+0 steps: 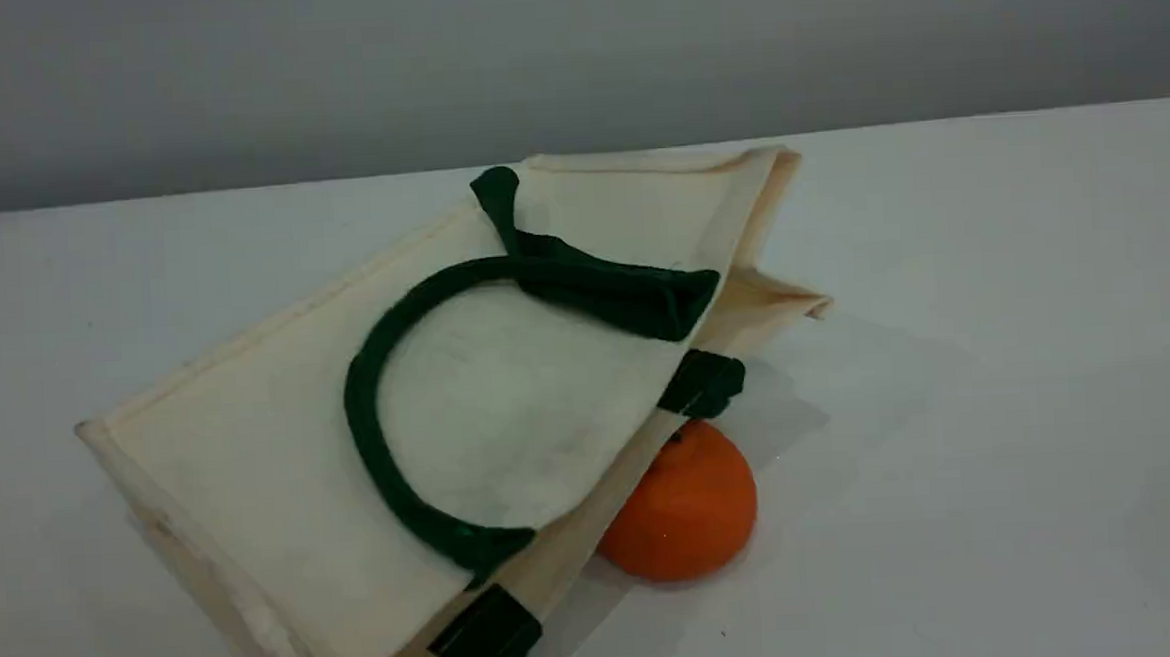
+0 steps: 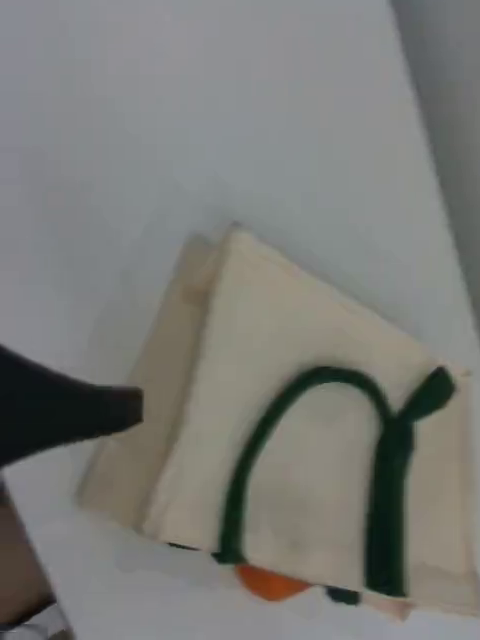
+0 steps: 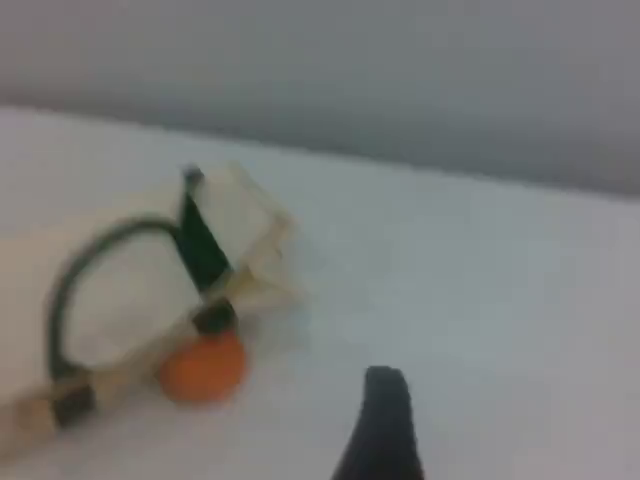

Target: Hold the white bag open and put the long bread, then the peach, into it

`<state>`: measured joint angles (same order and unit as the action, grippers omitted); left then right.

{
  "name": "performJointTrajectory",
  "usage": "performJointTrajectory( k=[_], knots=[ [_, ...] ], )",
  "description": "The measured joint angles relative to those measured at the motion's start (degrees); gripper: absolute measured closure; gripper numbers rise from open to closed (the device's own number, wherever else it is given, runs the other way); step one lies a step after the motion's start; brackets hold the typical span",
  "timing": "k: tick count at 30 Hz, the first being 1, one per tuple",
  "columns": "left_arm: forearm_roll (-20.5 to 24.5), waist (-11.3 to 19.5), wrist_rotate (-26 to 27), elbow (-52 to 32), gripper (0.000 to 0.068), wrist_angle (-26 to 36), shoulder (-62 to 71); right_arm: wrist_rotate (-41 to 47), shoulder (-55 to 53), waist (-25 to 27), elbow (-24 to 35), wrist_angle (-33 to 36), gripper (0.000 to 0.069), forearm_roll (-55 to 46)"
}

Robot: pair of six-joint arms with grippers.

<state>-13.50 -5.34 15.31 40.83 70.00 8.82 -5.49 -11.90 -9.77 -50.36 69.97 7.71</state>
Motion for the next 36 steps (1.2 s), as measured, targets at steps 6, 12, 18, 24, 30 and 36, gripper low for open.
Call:
performJointTrajectory(
  k=[6,12,18,24,30,36],
  knots=[
    [0.06,0.00,0.00,-6.29,0.0177,-0.18,0.07,0.06,-0.06,0.00,11.77,-3.95,0.0151,-1.95],
    [2.09,0.00,0.00,-8.80,0.0177,-1.07,0.07,0.06,-0.06,0.00,20.05,-7.63,0.0151,-1.70],
    [4.55,0.00,-2.00,-8.80,0.0177,-1.65,0.07,0.06,-0.06,0.00,20.94,-8.46,0.0151,-1.75],
    [7.54,0.00,-5.63,-8.80,0.0177,-3.23,0.07,0.06,-0.06,0.00,20.94,-8.46,0.0151,-1.52],
    [8.01,0.00,-8.67,-10.72,0.0177,-5.69,0.07,0.06,-0.06,0.00,20.94,-8.34,0.0151,-1.47],
    [8.01,0.00,-8.62,-11.83,0.0177,-7.92,0.11,0.06,-0.06,0.00,20.94,-8.28,0.0151,-1.47]
  ],
)
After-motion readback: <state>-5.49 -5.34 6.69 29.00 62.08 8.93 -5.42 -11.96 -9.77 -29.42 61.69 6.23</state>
